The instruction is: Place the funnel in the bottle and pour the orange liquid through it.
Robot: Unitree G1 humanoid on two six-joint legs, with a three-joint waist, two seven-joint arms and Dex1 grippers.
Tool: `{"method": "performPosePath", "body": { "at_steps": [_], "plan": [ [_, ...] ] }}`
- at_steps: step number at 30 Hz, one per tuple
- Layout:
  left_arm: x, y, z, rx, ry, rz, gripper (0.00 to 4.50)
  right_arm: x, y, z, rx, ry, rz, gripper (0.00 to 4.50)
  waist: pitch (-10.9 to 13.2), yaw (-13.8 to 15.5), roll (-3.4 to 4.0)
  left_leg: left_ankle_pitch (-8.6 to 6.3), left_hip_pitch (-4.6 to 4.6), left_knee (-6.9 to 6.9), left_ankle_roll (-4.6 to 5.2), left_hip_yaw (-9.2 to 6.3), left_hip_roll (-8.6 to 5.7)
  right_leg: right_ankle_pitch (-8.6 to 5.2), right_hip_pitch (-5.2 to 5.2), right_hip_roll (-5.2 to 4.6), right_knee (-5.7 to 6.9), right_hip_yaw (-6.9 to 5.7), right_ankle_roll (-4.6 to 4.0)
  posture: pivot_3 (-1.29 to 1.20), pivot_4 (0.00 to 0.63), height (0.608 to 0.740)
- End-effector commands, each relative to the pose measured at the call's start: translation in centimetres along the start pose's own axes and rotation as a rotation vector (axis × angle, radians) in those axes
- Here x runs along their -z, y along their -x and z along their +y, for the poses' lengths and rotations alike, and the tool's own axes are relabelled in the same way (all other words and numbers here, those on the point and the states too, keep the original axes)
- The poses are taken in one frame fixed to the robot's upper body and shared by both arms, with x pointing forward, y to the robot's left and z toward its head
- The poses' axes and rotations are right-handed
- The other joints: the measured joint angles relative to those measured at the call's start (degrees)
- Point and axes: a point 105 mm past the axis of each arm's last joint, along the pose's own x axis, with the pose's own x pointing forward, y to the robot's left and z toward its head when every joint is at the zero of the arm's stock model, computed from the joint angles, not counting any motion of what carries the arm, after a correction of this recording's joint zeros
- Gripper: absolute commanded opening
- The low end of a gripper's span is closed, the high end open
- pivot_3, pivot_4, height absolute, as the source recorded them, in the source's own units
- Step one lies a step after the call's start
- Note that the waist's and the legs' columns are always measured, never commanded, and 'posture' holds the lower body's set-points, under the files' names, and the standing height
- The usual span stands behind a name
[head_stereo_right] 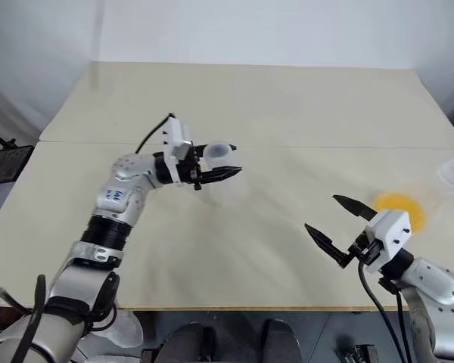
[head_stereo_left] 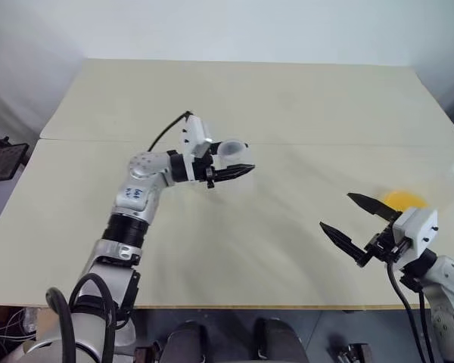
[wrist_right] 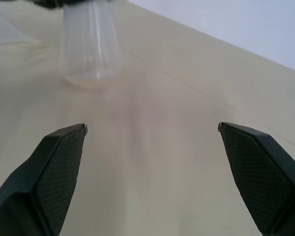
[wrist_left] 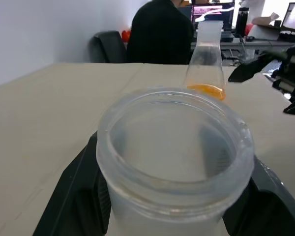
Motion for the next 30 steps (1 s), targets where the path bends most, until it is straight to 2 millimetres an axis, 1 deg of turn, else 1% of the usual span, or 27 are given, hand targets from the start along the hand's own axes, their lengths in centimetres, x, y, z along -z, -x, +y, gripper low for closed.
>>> {"method": "performPosePath", "body": {
  "at_steps": [1,4,6,7,10,11,14,16,19,21,24,26,27,30],
  "plan": [
    [-0.7,-1.0,-0.1,0.043,-0.045,-0.011,2.32,-1.5,-0.4,0.7,0.016,0.02,-0.053,4.5,0.0,0.2,0.0,0.0,0.0,0.01,0.0,0.01,-0.02,0.0,0.0,-0.02,-0.01,0.02,0.0,0.0,0.15,0.74],
    [-0.1,-1.6,-0.6,0.071,-0.05,0.004,2.32,-1.6,-0.7,1.1,0.022,0.016,-0.061,4.5,0.0,0.37,0.0,0.0,0.0,0.01,0.01,-0.01,-0.01,0.0,0.0,-0.02,0.0,0.01,0.0,0.0,0.15,0.74],
    [0.1,-1.8,-0.9,0.088,-0.062,0.015,3.03,-1.7,-0.8,1.2,0.027,0.013,-0.066,4.5,0.0,0.4,0.0,0.0,0.0,0.01,0.01,-0.02,-0.01,0.0,0.0,-0.02,0.0,0.0,0.0,0.0,0.15,0.74],
    [0.2,-1.8,-1.0,0.089,-0.065,0.017,3.25,-1.7,-0.8,1.3,0.028,0.013,-0.067,4.5,0.0,0.4,0.0,0.0,-0.01,0.01,0.01,-0.02,-0.01,0.0,0.0,-0.02,0.0,0.0,0.0,0.0,0.15,0.74],
    [0.2,-1.8,-1.1,0.1,-0.086,0.019,4.21,-1.7,-1.0,1.4,0.025,0.007,-0.069,4.5,0.0,0.42,0.0,0.0,-0.02,0.01,0.01,-0.03,-0.01,0.0,0.0,-0.02,0.0,-0.01,0.0,0.0,0.15,0.74],
    [-0.1,-1.7,-1.2,0.101,-0.096,0.007,4.43,-1.7,-1.0,1.4,0.024,0.006,-0.069,4.5,0.0,0.41,0.0,0.0,-0.02,0.01,0.01,-0.04,-0.01,0.0,0.0,-0.02,0.0,-0.01,0.0,0.0,0.15,0.74],
    [-1.0,-1.3,-0.9,0.083,-0.102,-0.026,4.43,-1.7,-1.2,1.4,0.019,0.003,-0.072,4.5,0.0,0.4,0.0,0.0,-0.02,0.01,0.01,-0.04,-0.01,0.0,0.0,-0.02,0.01,-0.01,0.0,0.0,0.15,0.74],
    [-1.2,-0.9,-0.9,0.082,-0.104,-0.032,4.43,-1.7,-1.4,1.4,0.015,0.001,-0.073,4.5,0.0,0.39,0.0,0.01,-0.02,0.01,0.01,-0.05,-0.01,0.0,0.0,-0.02,0.01,-0.01,0.0,0.0,0.15,0.74],
    [-1.5,0.1,-0.5,0.056,-0.106,-0.04,4.43,-1.7,-1.7,1.3,0.002,0.001,-0.079,4.5,0.0,0.38,0.0,0.01,-0.01,0.02,0.01,-0.06,0.0,0.0,0.0,-0.02,0.02,-0.02,0.0,0.0,0.15,0.74],
    [-2.4,1.2,0.1,0.017,-0.11,-0.078,4.43,-1.7,-2.0,1.2,-0.008,0.002,-0.085,4.5,0.0,0.27,0.01,0.01,-0.01,0.02,0.01,-0.09,0.0,0.0,0.0,-0.02,0.03,-0.03,0.0,0.0,0.15,0.74],
    [-4.0,3.0,0.8,-0.026,-0.115,-0.135,4.43,-1.7,-2.5,1.1,-0.03,-0.001,-0.091,4.5,0.0,0.18,0.01,0.01,-0.01,0.02,0.01,-0.19,0.02,0.0,0.0,-0.01,0.04,-0.03,0.0,0.0,0.15,0.74],
    [-5.1,4.4,1.5,-0.095,-0.133,-0.155,4.43,-1.7,-2.8,1.1,-0.05,-0.004,-0.097,4.5,0.0,0.2,0.0,0.01,-0.01,0.04,0.01,-0.36,0.02,0.0,0.0,-0.01,0.06,-0.05,0.0,0.0,0.15,0.74],
    [-5.5,5.3,1.7,-0.134,-0.149,-0.154,4.43,-1.8,-3.0,1.0,-0.059,-0.005,-0.103,4.5,0.0,0.21,0.0,0.01,-0.01,0.06,0.01,-0.4,0.02,0.0,0.0,-0.02,0.06,-0.04,0.0,0.0,0.15,0.74],
    [-6.4,9.3,2.2,-0.287,-0.204,-0.133,4.43,-1.9,-4.1,0.7,-0.111,-0.006,-0.124,4.5,-0.01,-0.34,0.02,0.0,0.02,0.07,0.01,-0.52,0.04,0.0,0.0,-0.03,0.06,0.01,0.0,0.0,0.15,0.74]
  ]
}}
